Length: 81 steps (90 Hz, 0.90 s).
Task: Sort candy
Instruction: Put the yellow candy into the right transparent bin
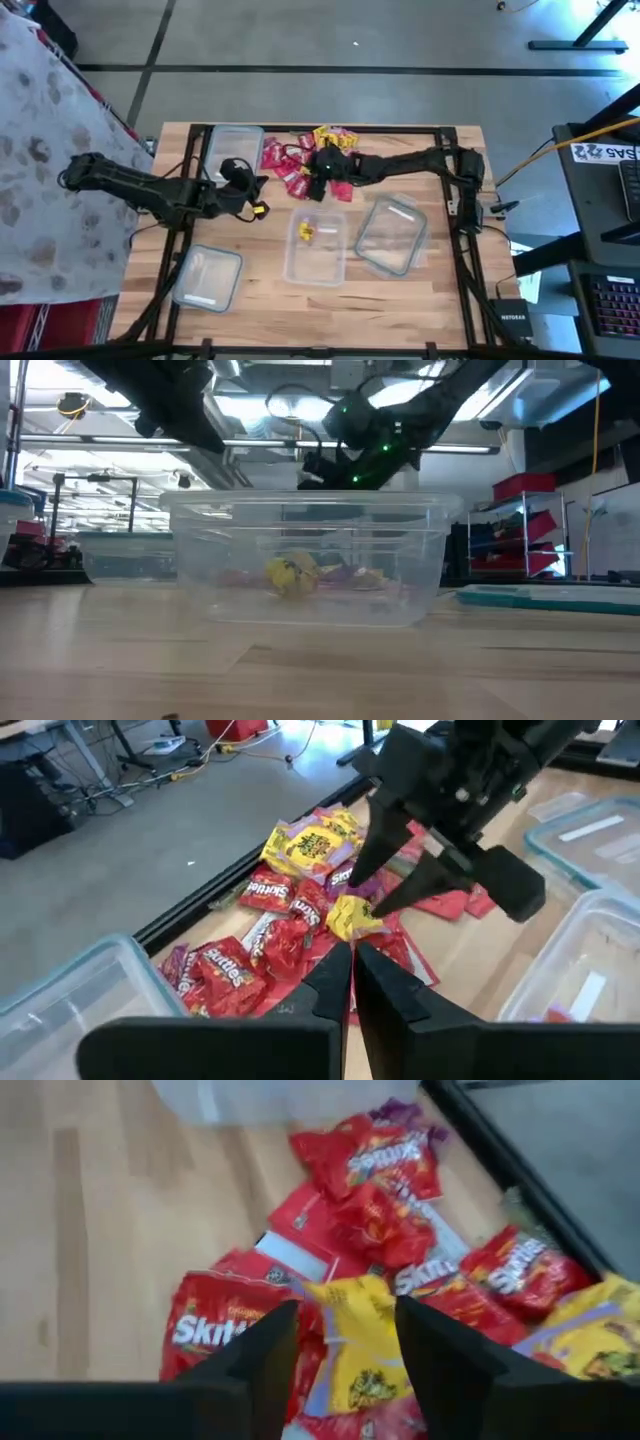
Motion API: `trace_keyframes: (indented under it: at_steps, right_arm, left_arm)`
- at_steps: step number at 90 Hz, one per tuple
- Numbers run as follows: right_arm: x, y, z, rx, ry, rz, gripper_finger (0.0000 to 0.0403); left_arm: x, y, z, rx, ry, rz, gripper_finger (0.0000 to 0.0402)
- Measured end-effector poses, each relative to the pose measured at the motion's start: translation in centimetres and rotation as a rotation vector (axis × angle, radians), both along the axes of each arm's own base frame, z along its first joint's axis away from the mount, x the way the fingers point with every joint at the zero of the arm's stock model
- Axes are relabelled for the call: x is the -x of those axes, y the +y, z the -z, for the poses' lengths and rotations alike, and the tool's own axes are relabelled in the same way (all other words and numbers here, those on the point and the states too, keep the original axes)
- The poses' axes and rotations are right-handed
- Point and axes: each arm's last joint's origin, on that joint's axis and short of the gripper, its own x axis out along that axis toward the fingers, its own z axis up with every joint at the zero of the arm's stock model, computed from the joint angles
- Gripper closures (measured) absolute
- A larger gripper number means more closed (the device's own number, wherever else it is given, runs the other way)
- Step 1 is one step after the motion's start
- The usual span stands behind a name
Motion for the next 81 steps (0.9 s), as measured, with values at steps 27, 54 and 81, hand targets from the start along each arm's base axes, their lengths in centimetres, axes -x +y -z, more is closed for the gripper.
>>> trace_keyframes:
  at_steps: [27,54,81]
  right_arm:
    - [-1.7,-0.9,2.6,0.053,0.072,0.046,0.0195]
    - [-1.7,-0.7,3.1,0.087,0.137,0.081,0.0329]
    - [-1.1,1.6,-0.8,0.230,0.166,0.075,0.0400]
  left_arm:
    - [-0.2,0.0,0.1,-0.005,0.006,0.003,0.0402]
    - [-0.1,0.0,0.1,-0.006,0.013,0.003,0.0402]
    - [-0.1,0.0,0.1,-0.016,0.022,0.009,0.0402]
